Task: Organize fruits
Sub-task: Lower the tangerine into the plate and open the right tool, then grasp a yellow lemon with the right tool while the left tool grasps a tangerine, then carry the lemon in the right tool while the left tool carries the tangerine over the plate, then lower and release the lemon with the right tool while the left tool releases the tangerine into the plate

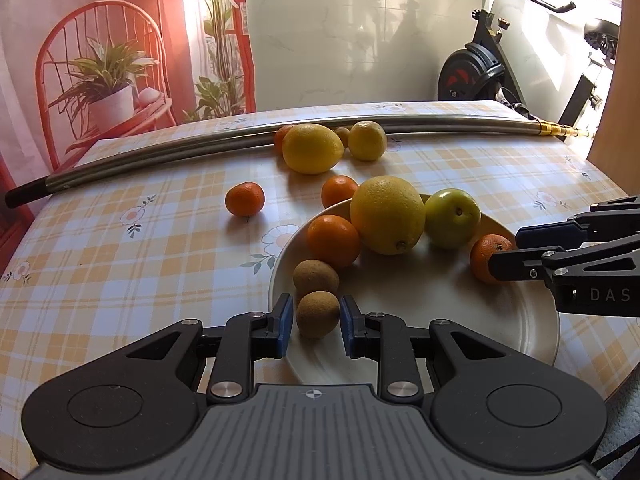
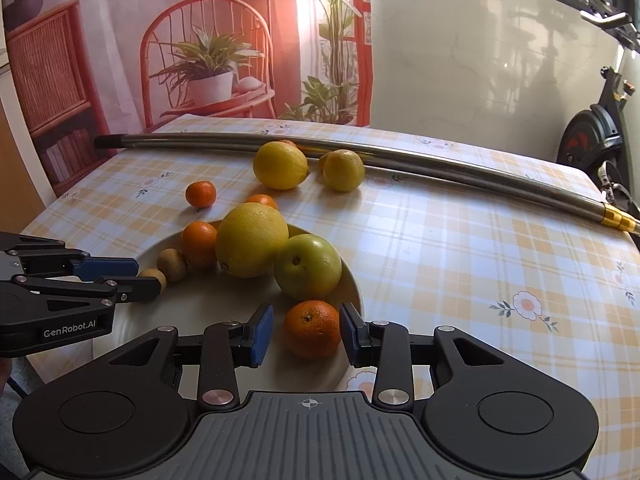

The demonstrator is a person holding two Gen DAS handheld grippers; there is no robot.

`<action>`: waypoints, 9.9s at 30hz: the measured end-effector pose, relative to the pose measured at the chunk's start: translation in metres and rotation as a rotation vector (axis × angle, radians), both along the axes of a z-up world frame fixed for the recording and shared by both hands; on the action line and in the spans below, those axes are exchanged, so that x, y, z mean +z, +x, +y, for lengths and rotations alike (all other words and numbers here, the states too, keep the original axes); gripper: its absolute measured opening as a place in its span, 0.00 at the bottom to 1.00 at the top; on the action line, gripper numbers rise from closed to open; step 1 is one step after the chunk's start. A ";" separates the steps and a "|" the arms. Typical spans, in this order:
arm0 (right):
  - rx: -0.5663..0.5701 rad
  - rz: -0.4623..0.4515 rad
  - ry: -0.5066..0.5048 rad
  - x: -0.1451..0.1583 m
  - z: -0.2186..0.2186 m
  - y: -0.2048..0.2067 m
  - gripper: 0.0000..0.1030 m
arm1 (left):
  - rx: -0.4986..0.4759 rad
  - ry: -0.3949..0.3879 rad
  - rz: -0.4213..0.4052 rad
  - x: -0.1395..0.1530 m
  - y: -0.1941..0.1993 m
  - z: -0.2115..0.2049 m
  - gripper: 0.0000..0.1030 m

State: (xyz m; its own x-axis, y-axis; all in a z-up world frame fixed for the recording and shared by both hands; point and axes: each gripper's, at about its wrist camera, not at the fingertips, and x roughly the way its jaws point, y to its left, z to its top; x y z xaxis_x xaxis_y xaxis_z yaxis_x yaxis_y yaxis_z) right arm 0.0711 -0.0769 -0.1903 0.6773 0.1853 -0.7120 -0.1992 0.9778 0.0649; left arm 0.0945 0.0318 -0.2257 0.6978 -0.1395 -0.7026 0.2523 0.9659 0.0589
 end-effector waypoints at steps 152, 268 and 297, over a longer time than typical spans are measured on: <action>0.199 -0.095 -0.119 -0.029 0.007 0.207 0.41 | 0.291 -0.228 0.009 0.039 0.116 0.070 0.38; 0.286 -0.009 0.170 -0.010 0.025 0.024 0.40 | 0.071 -0.205 0.116 0.014 0.002 0.037 0.37; 0.291 0.058 0.239 -0.015 0.019 0.021 0.28 | 0.205 -0.230 0.102 0.007 0.005 0.051 0.37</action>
State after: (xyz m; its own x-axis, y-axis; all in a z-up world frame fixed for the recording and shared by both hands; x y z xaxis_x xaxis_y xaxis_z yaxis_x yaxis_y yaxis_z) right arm 0.0917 -0.0577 -0.2055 0.5315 0.5297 -0.6610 -0.4555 0.8367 0.3042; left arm 0.0991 0.0825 -0.2185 0.6555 -0.1661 -0.7367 0.0442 0.9823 -0.1821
